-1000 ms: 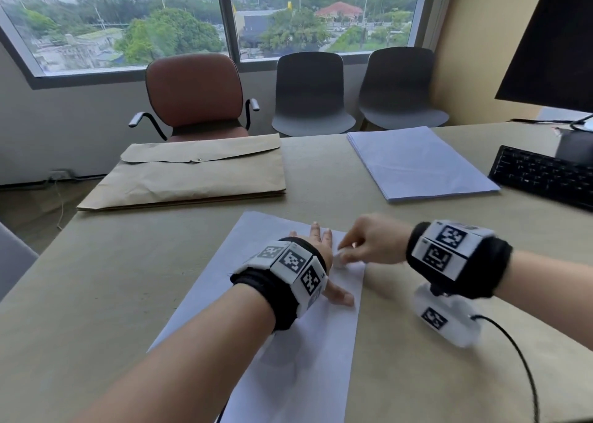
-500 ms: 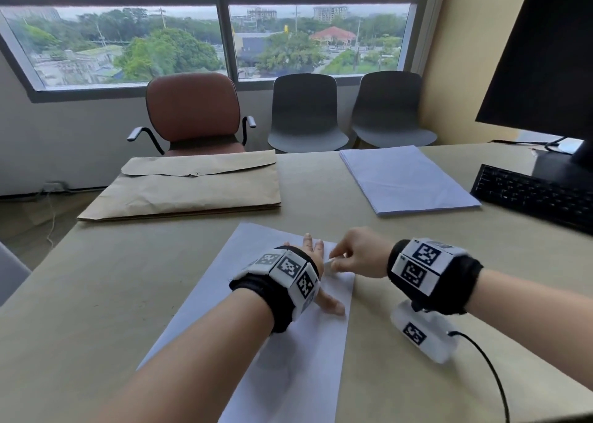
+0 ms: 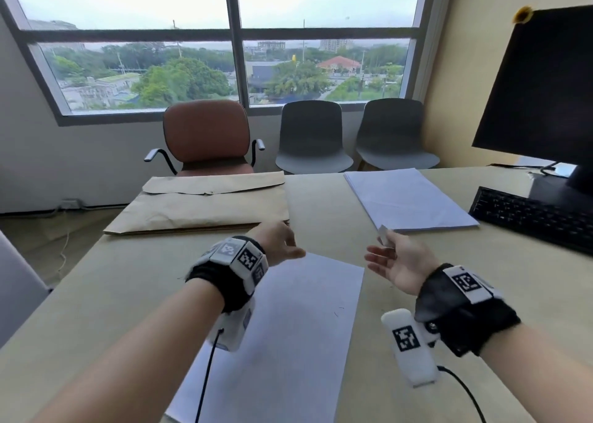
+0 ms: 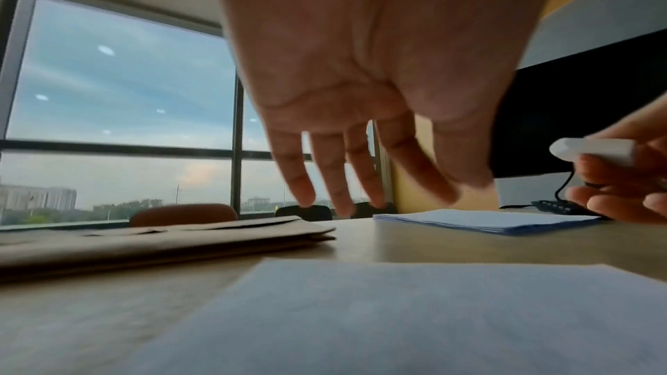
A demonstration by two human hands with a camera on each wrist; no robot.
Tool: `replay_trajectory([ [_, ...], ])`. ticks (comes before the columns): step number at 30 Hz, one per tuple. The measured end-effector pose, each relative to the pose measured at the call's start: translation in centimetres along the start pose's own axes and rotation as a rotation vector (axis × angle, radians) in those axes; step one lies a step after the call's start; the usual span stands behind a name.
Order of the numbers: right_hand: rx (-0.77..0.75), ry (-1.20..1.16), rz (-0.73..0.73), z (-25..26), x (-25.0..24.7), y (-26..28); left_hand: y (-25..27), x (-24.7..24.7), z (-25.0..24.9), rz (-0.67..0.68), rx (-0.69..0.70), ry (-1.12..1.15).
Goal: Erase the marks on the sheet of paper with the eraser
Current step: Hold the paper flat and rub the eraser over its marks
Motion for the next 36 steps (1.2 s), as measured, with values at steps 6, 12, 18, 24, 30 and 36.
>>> replay_trajectory([
  [6, 0.196, -0.297, 0.283, -4.7, 4.8, 4.2, 1.5, 0.2, 2.7, 0.245, -0.032, 0.003],
  [12, 0.249, -0.206, 0.189, -7.0, 5.8, 3.9, 2.5, 1.3, 4.3, 0.419, -0.077, -0.284],
  [18, -0.164, -0.259, -0.494, -3.3, 1.2, 0.3, 2.4, 1.5, 4.8, 0.383, -0.078, -0.235],
  [24, 0.134, -0.266, 0.230, -5.6, 5.9, 4.0, 2.0, 1.6, 4.8, 0.399, -0.086, -0.258],
  [30, 0.065, -0.192, -0.103, -5.1, 5.3, 0.7, 2.5, 1.7, 5.0, 0.402, -0.091, -0.257],
  [36, -0.104, 0.254, 0.000, -0.7, 4.6, 0.2, 1.9, 1.5, 4.0, 0.299, -0.095, -0.177],
])
Point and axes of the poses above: each hand's wrist, its own y-axis away from the middle knuckle, its own x-axis out of the palm, z = x × y, the point moved 1 cm from there along -y, towards the middle knuckle, and after that the axes turned 7 degrees about y, right-handed, at the moved point
